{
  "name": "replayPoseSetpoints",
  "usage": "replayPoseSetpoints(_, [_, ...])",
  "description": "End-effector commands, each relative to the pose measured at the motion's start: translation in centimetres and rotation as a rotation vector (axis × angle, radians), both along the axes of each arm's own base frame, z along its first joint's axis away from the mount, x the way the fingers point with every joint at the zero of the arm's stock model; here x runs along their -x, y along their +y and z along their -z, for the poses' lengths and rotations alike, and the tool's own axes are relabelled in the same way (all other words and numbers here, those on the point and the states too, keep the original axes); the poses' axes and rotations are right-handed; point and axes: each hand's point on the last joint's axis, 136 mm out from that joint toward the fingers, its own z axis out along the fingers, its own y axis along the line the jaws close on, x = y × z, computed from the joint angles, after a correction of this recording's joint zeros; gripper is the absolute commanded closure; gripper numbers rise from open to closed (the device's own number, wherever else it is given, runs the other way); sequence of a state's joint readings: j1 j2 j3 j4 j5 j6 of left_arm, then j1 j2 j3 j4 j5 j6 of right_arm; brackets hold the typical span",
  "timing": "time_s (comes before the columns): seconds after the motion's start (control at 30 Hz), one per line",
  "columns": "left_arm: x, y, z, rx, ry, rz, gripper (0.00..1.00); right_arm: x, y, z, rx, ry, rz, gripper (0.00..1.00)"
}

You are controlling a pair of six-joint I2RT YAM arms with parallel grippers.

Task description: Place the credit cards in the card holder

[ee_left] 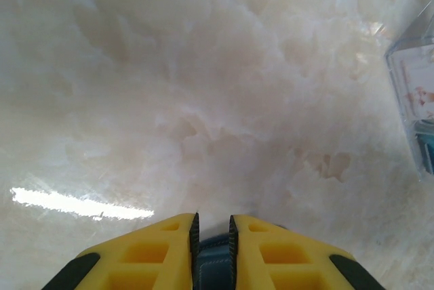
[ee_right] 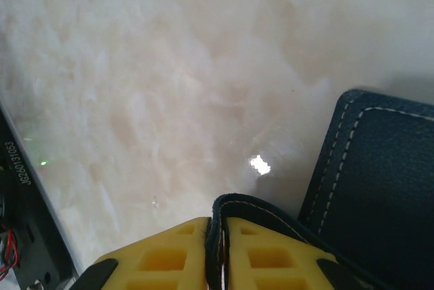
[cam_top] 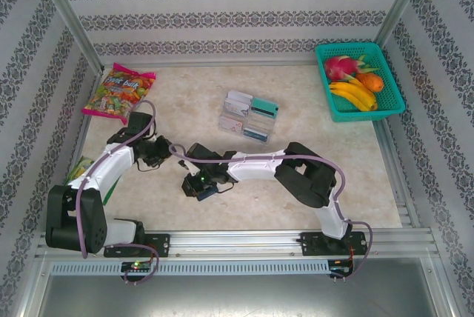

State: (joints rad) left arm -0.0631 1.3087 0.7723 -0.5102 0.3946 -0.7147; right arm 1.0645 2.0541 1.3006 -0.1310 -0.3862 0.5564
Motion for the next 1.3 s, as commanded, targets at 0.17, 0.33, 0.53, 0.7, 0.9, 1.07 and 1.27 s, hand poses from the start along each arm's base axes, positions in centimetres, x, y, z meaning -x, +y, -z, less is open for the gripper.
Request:
replayPoseSetpoints(0.17, [3.1, -0.8, 2.3, 0.059, 0.063, 0.019, 0.75, -0.8, -0.6, 0.0, 0.051, -0.046, 0.008, 0.77])
replayPoseSetpoints(0.33, [4.2, -1.0, 2.9, 0.056, 0.084, 0.027, 0.74, -0.8, -0.9, -1.6, 0.036, -0.067, 0.005, 0.65])
replayPoseSetpoints(0.53, [4.6, -0.8, 2.8, 0.043, 0.084, 0.033, 0.74, -0.8, -0.8, -4.2, -0.014, -0.087, 0.009, 0.61])
replayPoseSetpoints(0.7, [4.5, -1.2, 2.5, 0.059, 0.076, 0.048, 0.74, -1.0, -1.2, -6.9, -0.06, -0.109, 0.02, 0.6])
replayPoseSetpoints(0.9, [4.1, -2.2, 1.1, 0.079, 0.039, 0.097, 0.73, -2.3, -3.3, -9.5, -0.122, -0.117, 0.09, 0.6])
replayPoseSetpoints(1.07, [4.5, -3.3, 0.0, 0.102, 0.034, 0.145, 0.73, -4.6, -7.6, -8.0, -0.073, -0.088, 0.217, 0.59])
replayPoseSetpoints(1.27, [6.7, -2.9, 1.1, 0.054, 0.13, 0.164, 0.73, -5.1, -11.1, -3.7, 0.034, -0.032, 0.299, 0.57])
